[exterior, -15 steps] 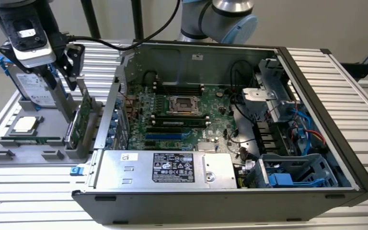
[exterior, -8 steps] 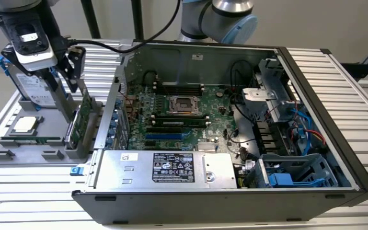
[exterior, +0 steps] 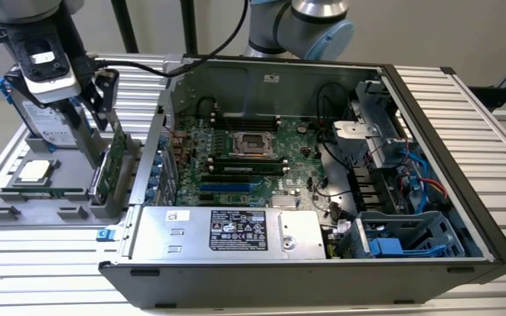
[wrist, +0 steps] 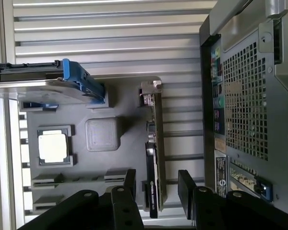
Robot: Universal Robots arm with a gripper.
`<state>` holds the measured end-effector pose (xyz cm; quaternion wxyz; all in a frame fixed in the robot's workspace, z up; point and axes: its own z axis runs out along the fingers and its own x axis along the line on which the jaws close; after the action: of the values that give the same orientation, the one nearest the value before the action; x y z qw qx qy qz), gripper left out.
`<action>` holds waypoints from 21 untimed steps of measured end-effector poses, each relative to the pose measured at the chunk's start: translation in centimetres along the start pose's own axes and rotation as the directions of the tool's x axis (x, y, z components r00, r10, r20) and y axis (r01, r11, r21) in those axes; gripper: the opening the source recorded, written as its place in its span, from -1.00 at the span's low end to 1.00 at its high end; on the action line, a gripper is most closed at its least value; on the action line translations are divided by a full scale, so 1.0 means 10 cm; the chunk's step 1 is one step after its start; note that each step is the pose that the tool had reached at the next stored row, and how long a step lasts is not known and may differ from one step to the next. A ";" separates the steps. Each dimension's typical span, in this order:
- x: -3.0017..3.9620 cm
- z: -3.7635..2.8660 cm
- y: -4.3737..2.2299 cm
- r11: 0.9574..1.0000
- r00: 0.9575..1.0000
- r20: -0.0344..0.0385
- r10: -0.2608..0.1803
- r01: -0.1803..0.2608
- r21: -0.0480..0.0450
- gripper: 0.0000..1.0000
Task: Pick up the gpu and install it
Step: 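Pick up the gpu and move the gpu toward the slot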
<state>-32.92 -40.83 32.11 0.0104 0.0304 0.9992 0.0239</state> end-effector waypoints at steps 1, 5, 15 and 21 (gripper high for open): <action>0.000 0.007 -0.002 1.000 1.000 0.000 0.000 0.000 0.000 1.00; -0.001 0.035 -0.012 1.000 1.000 0.000 0.000 0.000 0.000 1.00; -0.008 0.099 -0.044 1.000 1.000 0.000 0.000 0.000 0.000 1.00; -0.010 0.143 -0.068 1.000 1.000 0.000 0.000 0.000 0.000 1.00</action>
<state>-32.82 -41.45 30.65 0.0104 0.0303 0.9992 0.0239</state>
